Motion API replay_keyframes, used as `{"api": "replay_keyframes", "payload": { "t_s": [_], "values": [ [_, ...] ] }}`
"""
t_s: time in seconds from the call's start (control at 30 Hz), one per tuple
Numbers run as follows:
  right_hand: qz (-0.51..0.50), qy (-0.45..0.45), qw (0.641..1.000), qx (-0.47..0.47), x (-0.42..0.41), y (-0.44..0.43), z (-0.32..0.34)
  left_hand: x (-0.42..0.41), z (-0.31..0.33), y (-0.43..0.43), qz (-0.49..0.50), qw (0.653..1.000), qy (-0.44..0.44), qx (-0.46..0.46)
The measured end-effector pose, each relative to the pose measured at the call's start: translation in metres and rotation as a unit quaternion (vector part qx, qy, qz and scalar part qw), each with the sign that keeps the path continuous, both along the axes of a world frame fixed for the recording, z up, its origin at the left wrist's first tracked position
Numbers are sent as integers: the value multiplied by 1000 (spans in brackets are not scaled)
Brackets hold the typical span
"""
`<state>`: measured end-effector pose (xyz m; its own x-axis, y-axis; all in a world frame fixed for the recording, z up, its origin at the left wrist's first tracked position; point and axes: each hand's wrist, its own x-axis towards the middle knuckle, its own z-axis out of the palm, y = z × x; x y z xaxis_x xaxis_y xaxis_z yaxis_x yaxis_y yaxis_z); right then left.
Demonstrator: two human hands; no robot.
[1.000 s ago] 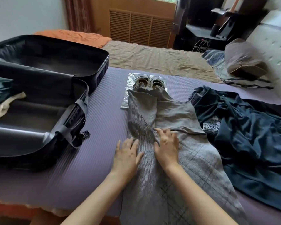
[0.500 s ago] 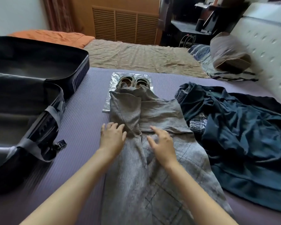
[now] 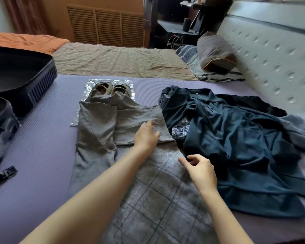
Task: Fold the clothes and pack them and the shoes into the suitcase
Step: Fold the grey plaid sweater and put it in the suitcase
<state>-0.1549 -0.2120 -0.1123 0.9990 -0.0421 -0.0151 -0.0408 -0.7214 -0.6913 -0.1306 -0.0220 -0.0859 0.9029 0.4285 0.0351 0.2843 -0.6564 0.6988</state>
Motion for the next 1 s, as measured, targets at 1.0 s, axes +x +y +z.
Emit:
{"api": "replay_keyframes", "payload": {
  "t_s": [1.0],
  "values": [
    [50, -16, 987, 150, -53, 38, 16, 32, -3, 15, 212, 953, -66, -206]
  ]
}}
